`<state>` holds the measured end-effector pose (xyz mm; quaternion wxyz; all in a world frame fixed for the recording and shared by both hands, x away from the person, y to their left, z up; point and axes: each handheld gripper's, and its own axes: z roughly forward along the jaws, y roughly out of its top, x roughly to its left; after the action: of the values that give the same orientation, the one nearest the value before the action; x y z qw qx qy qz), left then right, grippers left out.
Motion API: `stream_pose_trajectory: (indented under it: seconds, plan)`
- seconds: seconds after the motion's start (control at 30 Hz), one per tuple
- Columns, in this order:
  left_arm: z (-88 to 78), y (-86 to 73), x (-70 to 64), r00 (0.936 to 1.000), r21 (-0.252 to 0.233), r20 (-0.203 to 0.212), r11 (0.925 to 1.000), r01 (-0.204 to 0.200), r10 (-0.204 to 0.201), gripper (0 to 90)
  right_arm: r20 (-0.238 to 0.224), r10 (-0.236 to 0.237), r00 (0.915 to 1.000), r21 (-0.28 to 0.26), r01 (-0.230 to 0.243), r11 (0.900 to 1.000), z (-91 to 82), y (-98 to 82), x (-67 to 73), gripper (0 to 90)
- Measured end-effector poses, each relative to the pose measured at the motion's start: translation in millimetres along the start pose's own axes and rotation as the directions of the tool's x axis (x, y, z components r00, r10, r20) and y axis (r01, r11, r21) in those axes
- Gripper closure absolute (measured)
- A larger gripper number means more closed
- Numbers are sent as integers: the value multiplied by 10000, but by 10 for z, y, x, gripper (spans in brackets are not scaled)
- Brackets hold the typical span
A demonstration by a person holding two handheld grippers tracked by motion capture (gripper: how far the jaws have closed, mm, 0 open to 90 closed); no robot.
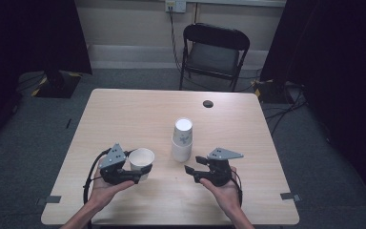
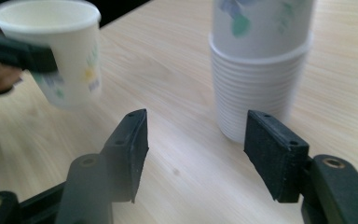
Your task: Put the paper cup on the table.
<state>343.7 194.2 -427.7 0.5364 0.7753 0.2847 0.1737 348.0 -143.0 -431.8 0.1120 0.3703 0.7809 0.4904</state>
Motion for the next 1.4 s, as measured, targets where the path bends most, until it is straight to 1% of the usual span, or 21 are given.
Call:
stream_pose_trajectory:
  seconds: [0.13,0.2,0.3,0.33,0.37,0.4,0.5,0.53,0.6,0.7,0.77,0.83,0.93,0.97,1.0,1.03,1.07,1.1,1.23,1.33,1.4]
  plan:
    - [-50,3,89,9995,-39,-231,9998,201,-202,284,422,117,9990,207,-126,9997,-81,-121,-112,373]
    - [-58,9,109,9992,-61,-308,9996,263,-264,286,504,223,9985,233,-235,9995,-100,-152,-137,370]
    - [-88,51,150,9971,-277,-674,9991,322,-340,287,727,333,9968,494,-369,9981,-136,-262,-228,341]
    - [-83,66,166,9969,-289,-697,9990,336,-356,288,828,320,9961,539,-365,9979,-146,-285,-252,336]
    - [-80,77,179,9975,-267,-641,9993,266,-282,288,1143,235,9932,643,-310,9974,-166,-311,-280,325]
    - [-79,97,195,9968,-350,-798,9994,-16,-12,287,1308,211,9912,725,-308,9969,-179,-325,-298,315]
    - [-49,145,246,9959,-205,-884,9995,-229,210,284,1776,280,9837,936,-452,9946,-232,-383,-407,302]
    - [-34,156,264,9941,-239,-1036,9991,-342,316,284,1880,319,9817,956,-506,9941,-249,-402,-450,293]
    - [-7,165,304,9925,-161,-1174,9992,-358,337,285,2100,435,9767,1035,-665,9924,-278,-439,-539,278]
    - [47,144,400,9909,-166,-1343,9998,-90,67,291,2374,546,9699,1204,-852,9891,-301,-487,-635,267]
    - [79,124,482,9883,-122,-1527,9999,-69,50,294,2579,584,9644,1428,-978,9849,-315,-530,-692,255]
    - [102,106,541,9879,-260,-1537,9995,192,-230,299,2732,742,9591,1566,-1204,9803,-336,-577,-762,247]
    - [158,76,682,9826,-266,-1769,9982,534,-573,300,2888,916,9530,1556,-1411,9777,-337,-630,-823,242]
    - [176,60,733,9801,-272,-1862,9975,645,-685,299,2890,930,9528,1615,-1442,9763,-328,-637,-833,241]
    - [193,43,777,9756,-333,-2031,9964,781,-833,300,2897,987,9520,1722,-1533,9731,-315,-645,-842,241]
    - [193,43,777,9756,-333,-2031,9964,781,-833,300,2897,987,9520,1722,-1533,9731,-315,-645,-842,241]
    - [212,14,843,9713,-428,-2141,9944,969,-1039,300,2883,1044,9518,1811,-1613,9701,-302,-649,-849,241]
    - [224,-4,874,9692,-348,-2233,9945,991,-1044,301,2880,984,9526,1901,-1575,9690,-287,-655,-851,236]
    - [271,-87,991,9619,-326,-2465,9930,1137,-1182,301,2982,715,9518,1804,-1297,9750,-265,-673,-859,225]
    - [314,-170,1045,9595,-274,-2585,9937,1088,-1122,299,3210,275,9467,1611,-832,9834,-241,-722,-841,207]
    - [349,-230,1069,9580,-5,-2692,9947,1029,-992,299,3366,-119,9416,1715,-489,9840,-216,-736,-813,196]
